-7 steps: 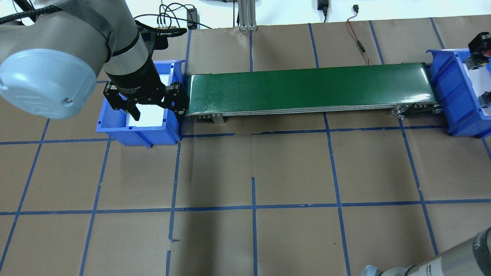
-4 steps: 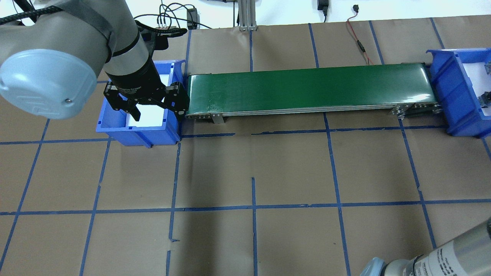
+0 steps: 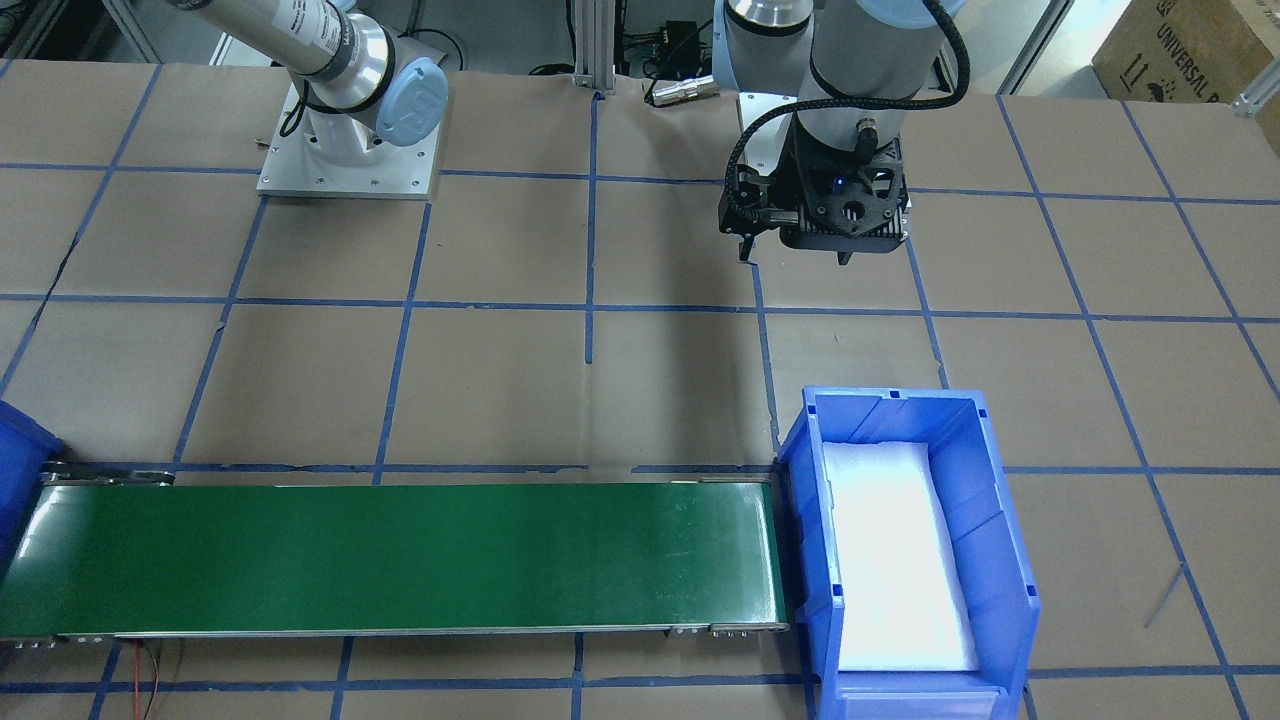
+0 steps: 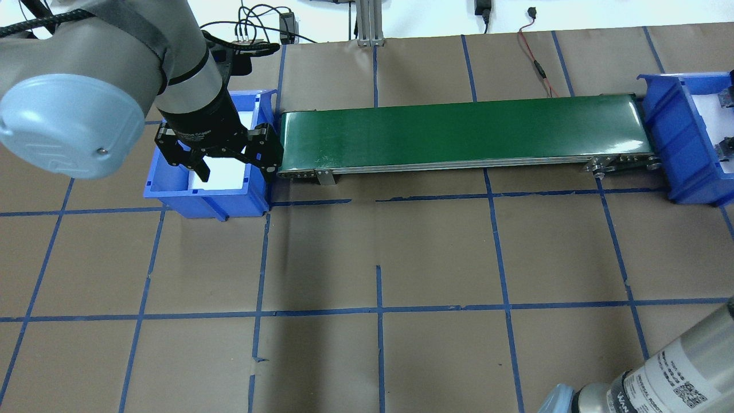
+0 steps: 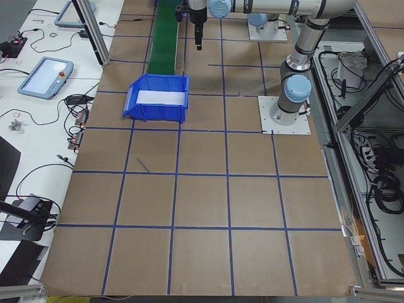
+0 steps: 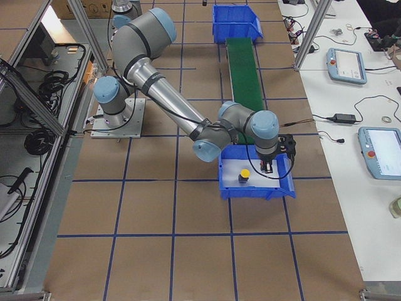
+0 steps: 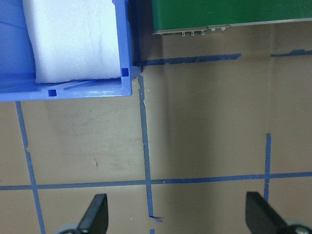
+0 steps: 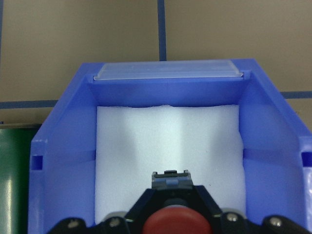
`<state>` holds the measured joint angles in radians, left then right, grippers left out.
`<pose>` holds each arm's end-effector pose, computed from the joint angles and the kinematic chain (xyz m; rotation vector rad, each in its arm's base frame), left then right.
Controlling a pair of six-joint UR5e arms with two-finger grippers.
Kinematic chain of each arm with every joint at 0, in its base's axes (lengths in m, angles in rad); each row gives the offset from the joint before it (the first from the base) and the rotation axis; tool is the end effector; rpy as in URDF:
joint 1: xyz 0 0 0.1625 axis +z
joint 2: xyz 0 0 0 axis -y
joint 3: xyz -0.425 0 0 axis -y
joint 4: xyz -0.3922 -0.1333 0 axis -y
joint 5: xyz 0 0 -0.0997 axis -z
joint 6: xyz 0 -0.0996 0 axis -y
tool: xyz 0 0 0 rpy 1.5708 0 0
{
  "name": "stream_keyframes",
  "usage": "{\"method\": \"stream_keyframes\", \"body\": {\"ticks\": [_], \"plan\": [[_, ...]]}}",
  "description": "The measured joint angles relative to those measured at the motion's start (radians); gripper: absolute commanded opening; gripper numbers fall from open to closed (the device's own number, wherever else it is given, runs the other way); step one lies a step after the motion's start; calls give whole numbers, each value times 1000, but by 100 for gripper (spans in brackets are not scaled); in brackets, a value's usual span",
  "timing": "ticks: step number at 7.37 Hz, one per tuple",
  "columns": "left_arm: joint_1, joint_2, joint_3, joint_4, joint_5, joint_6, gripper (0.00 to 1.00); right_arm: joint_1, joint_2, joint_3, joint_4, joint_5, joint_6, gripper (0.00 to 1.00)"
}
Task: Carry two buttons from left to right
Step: 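Carry the red button into the blue bin at the belt's end, then release the red button in the bin and raise the right gripper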
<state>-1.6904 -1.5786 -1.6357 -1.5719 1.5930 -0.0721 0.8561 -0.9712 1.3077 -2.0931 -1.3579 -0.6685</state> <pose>-0.1882 -0.4674 0.4523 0.0751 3.1096 0.1110 -0.3592 -0.6495 0.3066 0.0403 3.0662 -0.4290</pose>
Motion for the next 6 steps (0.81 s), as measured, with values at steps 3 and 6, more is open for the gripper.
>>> {"method": "stream_keyframes", "body": {"ticks": [3,6], "plan": [[0,0,-1,0,-1,0,100,0,41,28,-10,-7,6,38],[0,0,-2,0,0,0,100,0,55,29,-29,-2,6,99]]}}
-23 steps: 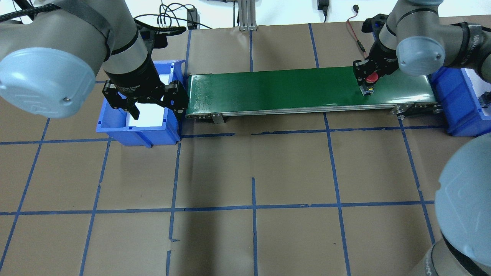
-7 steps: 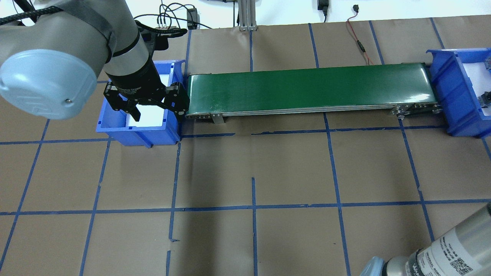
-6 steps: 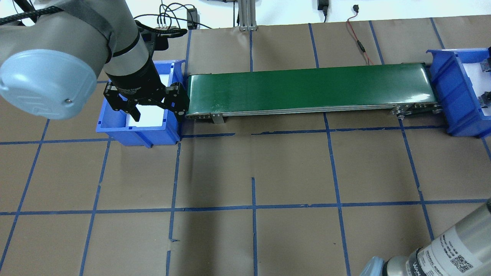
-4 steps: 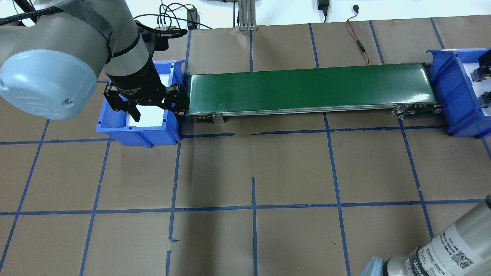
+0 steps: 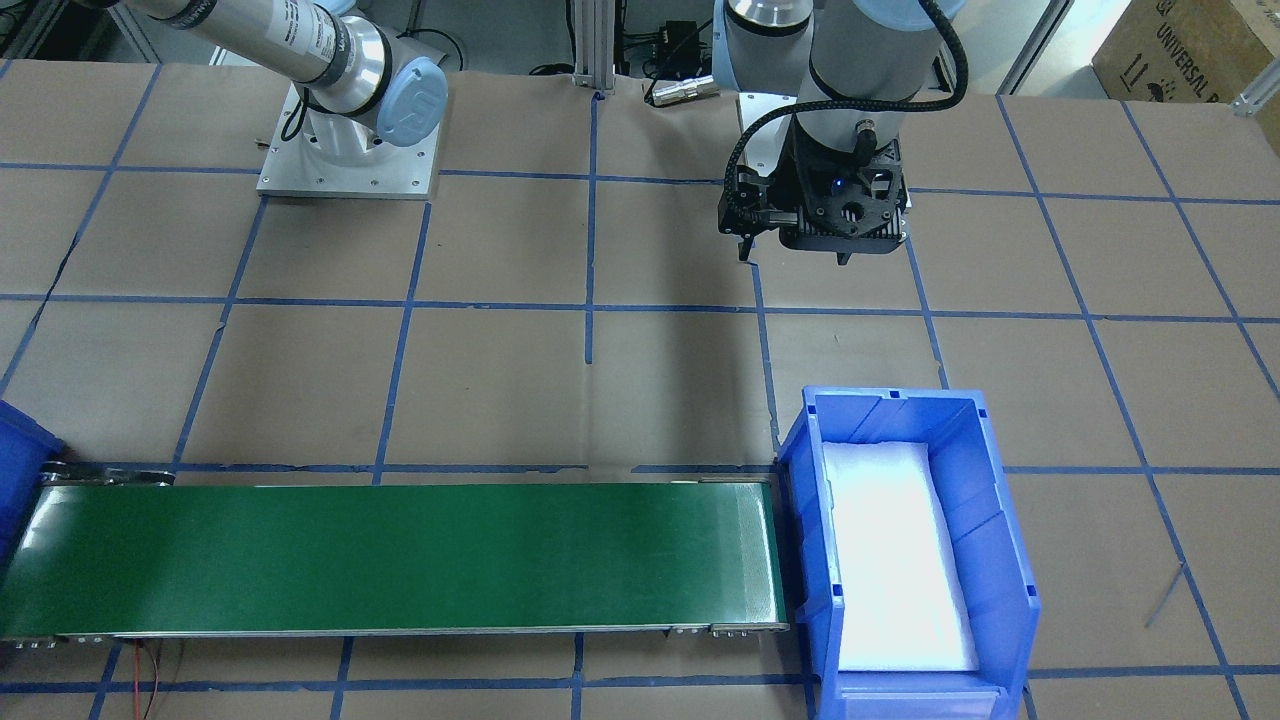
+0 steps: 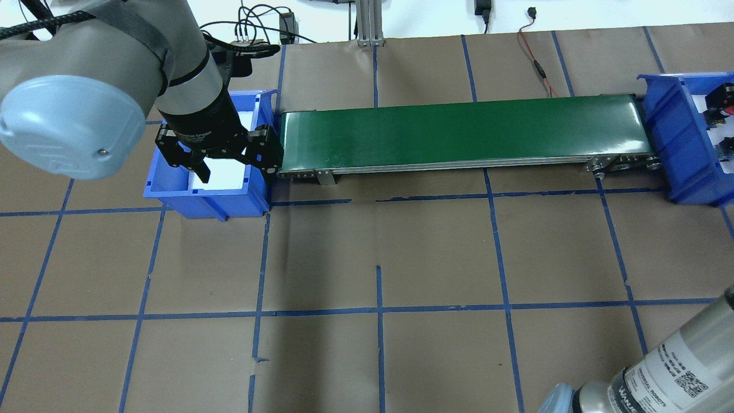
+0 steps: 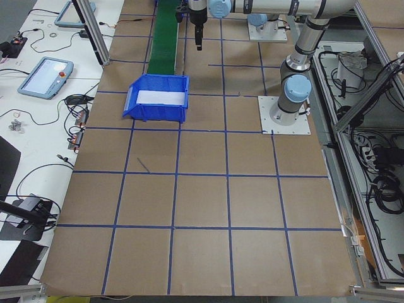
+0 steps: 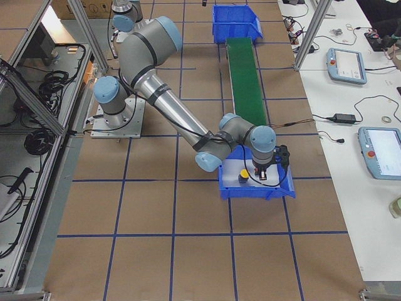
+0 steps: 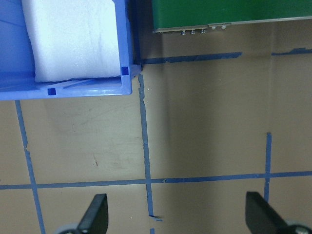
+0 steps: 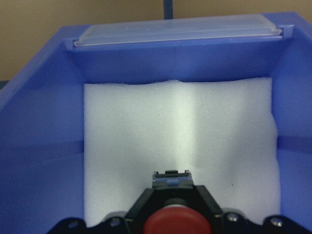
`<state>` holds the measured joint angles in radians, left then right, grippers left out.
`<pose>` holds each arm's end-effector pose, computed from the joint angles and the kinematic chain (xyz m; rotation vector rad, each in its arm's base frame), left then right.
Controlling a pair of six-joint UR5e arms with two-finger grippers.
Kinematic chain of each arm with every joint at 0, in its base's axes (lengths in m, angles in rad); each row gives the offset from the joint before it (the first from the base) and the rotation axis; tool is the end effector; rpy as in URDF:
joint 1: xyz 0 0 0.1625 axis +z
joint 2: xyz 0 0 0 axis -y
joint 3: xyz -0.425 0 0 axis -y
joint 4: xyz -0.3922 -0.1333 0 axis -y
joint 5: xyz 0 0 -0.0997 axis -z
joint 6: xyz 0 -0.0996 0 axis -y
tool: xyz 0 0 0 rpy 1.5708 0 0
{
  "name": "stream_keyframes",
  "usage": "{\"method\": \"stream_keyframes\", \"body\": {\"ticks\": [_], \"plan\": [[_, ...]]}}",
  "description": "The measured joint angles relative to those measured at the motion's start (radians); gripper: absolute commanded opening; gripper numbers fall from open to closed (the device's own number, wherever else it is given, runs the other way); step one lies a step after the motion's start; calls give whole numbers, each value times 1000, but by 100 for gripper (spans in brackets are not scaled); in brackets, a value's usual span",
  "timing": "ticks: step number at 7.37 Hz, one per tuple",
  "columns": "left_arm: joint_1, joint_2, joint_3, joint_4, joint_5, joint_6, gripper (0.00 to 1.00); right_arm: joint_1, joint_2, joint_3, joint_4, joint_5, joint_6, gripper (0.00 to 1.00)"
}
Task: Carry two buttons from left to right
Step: 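Release the red button in the bin and raise the right gripper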
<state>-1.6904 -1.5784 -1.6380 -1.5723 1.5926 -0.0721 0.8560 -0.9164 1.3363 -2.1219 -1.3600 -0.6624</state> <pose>-0.1882 -0.4670 0.4513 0.0752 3.1096 0.1149 -0.3610 -0.6511 0.2563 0.0585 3.0407 -0.3587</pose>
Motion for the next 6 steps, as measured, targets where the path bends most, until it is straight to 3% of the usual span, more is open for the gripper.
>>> {"method": "stream_keyframes", "body": {"ticks": [3,6], "plan": [[0,0,2,0,2,0,100,0,-11,1,-1,3,0,100],[0,1,3,-1,2,0,100,1,-163,29,79,-33,5,100]]}}
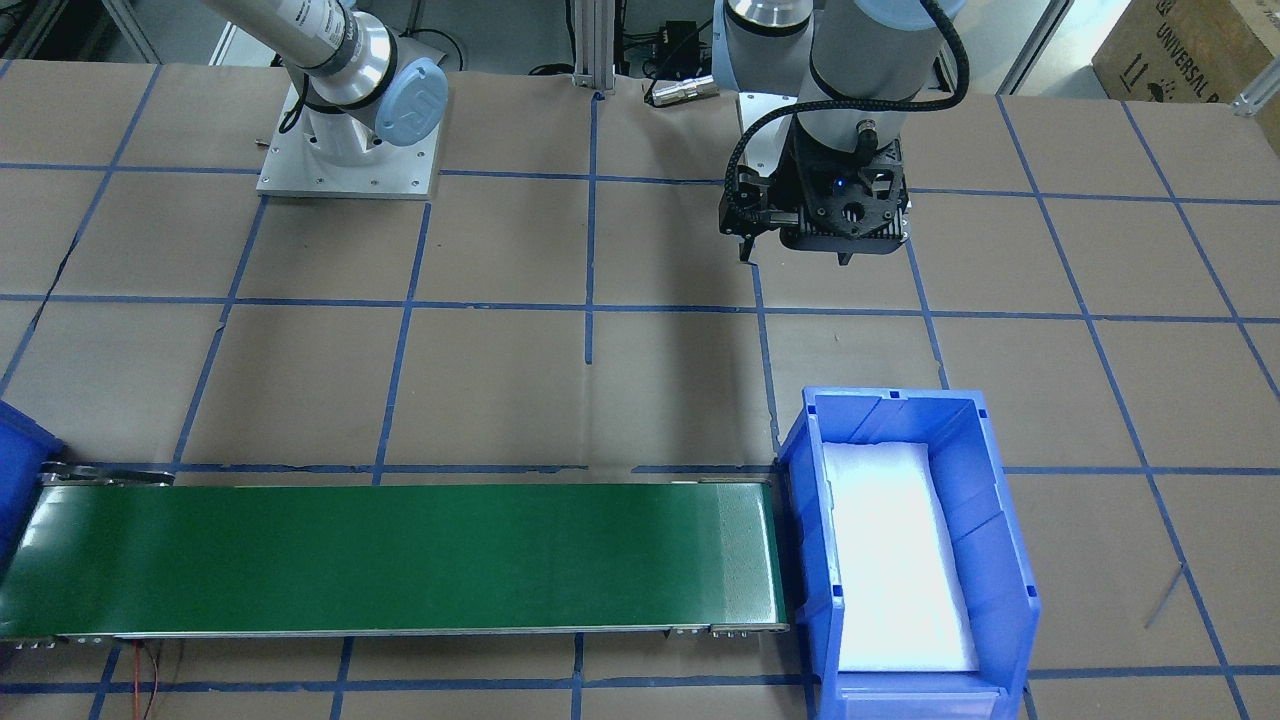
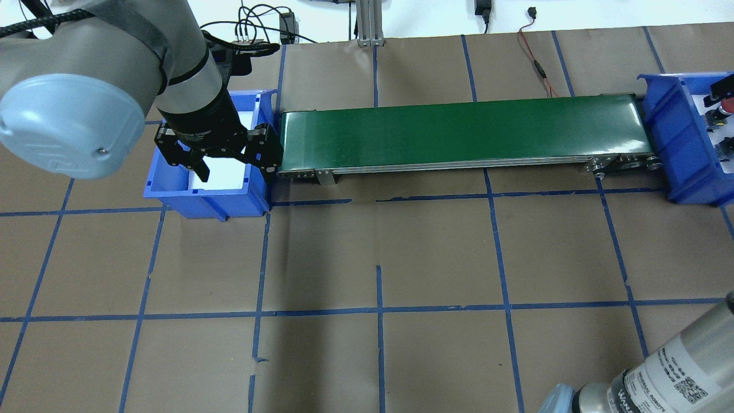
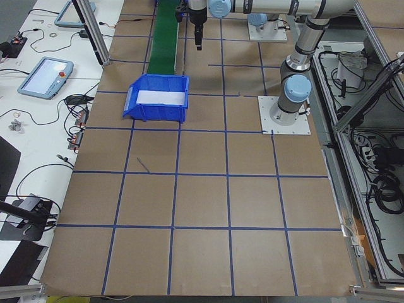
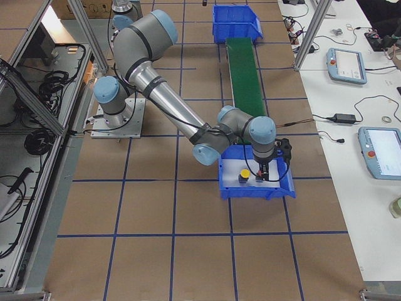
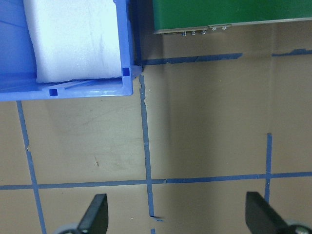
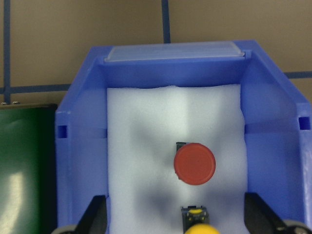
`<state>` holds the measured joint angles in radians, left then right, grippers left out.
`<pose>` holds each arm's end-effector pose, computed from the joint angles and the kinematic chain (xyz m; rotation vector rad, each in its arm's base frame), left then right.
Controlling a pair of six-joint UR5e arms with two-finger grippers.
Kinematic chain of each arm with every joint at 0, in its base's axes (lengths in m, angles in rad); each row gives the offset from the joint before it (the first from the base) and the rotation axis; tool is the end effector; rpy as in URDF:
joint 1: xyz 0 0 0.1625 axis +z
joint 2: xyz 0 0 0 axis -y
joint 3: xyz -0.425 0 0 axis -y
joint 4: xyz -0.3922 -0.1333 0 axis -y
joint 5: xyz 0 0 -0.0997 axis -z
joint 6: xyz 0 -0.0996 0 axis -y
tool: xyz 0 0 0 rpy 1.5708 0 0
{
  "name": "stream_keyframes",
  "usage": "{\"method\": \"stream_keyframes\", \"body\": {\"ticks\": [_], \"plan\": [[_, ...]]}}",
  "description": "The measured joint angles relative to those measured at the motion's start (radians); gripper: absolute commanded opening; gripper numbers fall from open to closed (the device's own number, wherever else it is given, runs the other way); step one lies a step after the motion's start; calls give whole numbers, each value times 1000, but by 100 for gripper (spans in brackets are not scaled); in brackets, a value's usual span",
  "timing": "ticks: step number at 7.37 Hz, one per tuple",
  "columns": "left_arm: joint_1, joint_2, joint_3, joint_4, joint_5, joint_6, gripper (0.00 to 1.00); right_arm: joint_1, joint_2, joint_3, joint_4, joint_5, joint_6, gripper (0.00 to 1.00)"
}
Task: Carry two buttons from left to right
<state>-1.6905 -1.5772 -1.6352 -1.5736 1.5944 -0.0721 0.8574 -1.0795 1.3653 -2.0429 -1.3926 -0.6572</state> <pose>-0.1881 -0.4669 0.4531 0.0753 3.1082 0.1104 -0.3393 -0.6227 0.3488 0.0612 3.0955 -0.3990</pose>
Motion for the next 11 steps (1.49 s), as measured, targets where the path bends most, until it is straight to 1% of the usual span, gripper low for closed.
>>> {"method": "stream_keyframes", "body": {"ticks": [3,5,6,8,9,10,11], "plan": [[-1,0,0,-2,0,0,100,16,-251,60,278,-101,2,100],[-1,1,0,-3,1,0,100,20,-385,119,422,-170,0,100],[-1,1,0,-3,1,0,100,20,-434,144,473,-206,-1,100],[-2,3,1,-4,1,0,100,27,-484,158,519,-228,2,100],[-2,4,3,-4,1,0,100,61,-498,160,530,-225,23,100],[-1,5,7,-6,1,0,100,148,-502,161,535,-224,112,100],[-1,6,14,-9,1,0,100,266,-499,163,536,-222,253,100]]}}
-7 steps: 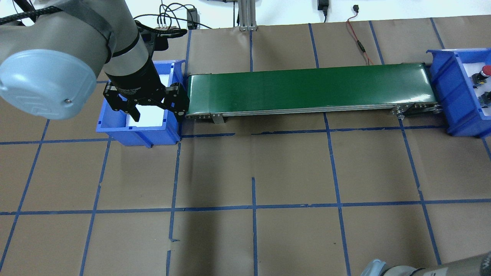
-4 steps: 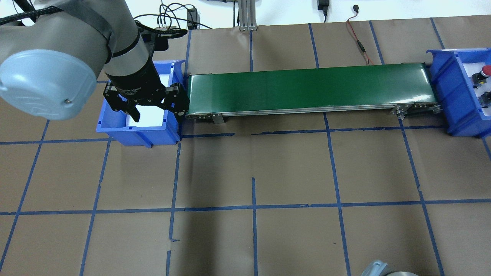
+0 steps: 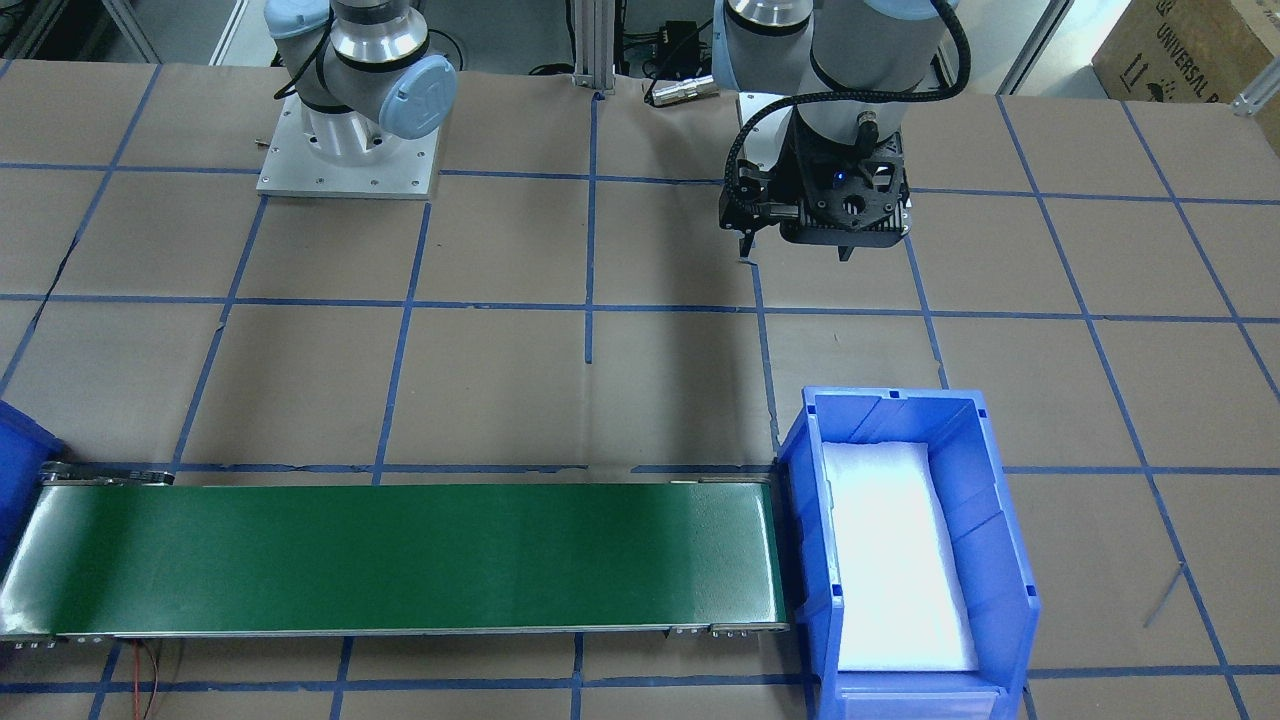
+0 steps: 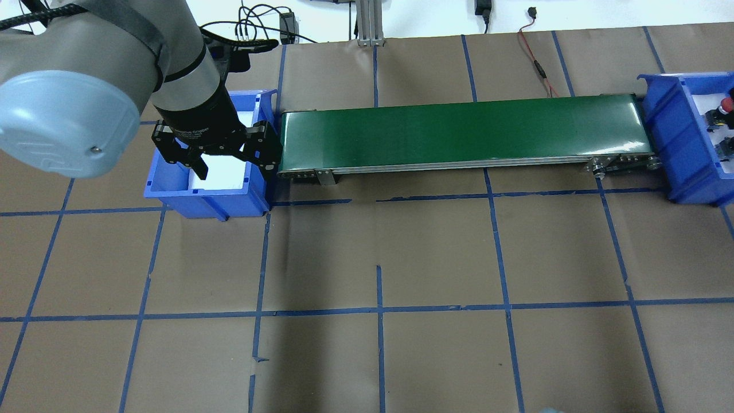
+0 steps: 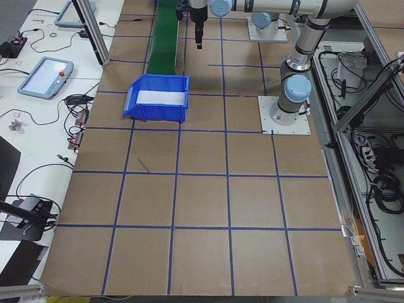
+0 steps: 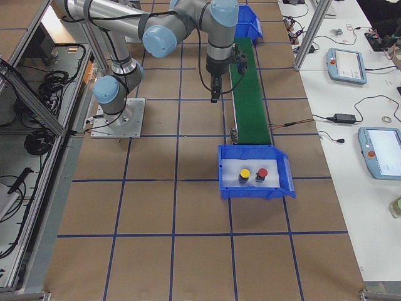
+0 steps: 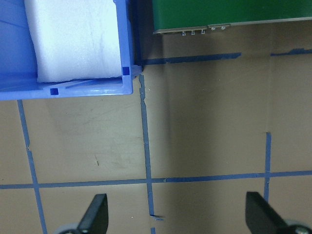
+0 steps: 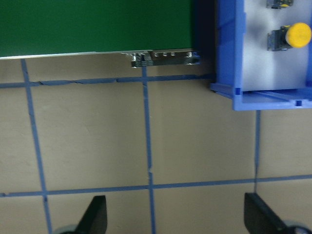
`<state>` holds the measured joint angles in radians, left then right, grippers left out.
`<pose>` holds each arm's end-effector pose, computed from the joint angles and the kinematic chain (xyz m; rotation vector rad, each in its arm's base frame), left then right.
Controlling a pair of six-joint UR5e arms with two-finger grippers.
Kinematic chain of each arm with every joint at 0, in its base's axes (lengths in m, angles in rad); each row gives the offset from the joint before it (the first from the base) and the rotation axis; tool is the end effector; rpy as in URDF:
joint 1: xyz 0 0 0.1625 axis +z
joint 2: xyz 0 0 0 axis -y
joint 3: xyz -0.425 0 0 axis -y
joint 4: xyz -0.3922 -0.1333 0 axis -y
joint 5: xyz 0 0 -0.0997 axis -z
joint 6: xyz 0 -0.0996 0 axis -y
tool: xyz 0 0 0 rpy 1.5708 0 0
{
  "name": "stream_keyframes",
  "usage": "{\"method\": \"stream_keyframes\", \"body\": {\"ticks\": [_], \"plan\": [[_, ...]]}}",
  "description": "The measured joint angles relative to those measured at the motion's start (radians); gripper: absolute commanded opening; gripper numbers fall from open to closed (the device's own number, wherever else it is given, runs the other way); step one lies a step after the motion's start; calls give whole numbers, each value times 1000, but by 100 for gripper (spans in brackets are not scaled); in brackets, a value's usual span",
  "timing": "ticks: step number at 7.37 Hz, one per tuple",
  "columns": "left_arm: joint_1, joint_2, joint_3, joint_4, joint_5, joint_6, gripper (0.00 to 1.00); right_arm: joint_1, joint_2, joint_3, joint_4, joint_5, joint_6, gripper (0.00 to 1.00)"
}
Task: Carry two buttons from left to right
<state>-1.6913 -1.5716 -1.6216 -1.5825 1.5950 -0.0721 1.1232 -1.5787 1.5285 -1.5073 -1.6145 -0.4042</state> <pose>-0.1883 -0.4660 0.4616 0.0765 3.1091 0.0944 -0.0944 -0.4946 0.5063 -0.0670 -3.1062 -0.0469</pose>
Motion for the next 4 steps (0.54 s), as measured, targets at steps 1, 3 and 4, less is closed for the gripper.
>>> {"method": "stream_keyframes", "body": {"ticks": [1,3,4], "plan": [[0,0,5,-3,0,0,100,136,6,4,-6,1,117,100],[0,1,6,-6,0,0,100,387,21,8,-32,25,205,100],[0,1,6,-7,0,0,100,467,28,6,-55,51,222,100]]}}
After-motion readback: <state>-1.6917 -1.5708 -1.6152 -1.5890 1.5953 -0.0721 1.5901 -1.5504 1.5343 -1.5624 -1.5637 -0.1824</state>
